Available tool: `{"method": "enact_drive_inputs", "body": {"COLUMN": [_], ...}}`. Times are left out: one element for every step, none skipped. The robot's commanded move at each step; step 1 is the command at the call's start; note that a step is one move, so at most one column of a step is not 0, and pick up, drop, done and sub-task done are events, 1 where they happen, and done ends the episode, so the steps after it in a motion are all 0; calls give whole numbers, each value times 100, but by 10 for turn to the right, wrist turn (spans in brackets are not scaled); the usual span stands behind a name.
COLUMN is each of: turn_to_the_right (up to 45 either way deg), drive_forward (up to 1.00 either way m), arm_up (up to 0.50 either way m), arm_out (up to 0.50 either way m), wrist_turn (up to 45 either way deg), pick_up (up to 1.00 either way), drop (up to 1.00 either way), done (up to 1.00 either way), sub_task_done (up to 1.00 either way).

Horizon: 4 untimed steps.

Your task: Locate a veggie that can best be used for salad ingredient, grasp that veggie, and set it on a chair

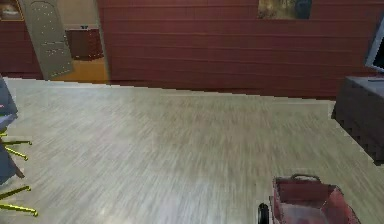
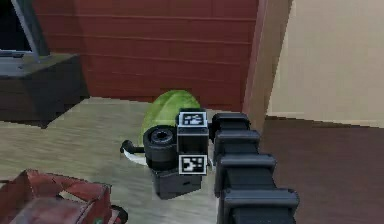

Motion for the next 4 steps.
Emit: {"method": "enact_drive_inputs", "body": {"turn_to_the_right": [-180, 0, -60, 0], "drive_forward": [0, 100, 0, 40], "arm_up": [0, 0, 0, 0], "arm_out": [0, 0, 0, 0], "wrist_turn": [0, 0, 0, 0], "pick_up": [0, 0, 0, 0], "drop": [0, 0, 0, 0], "done": [0, 0, 0, 0], "sub_task_done": [0, 0, 0, 0]}}
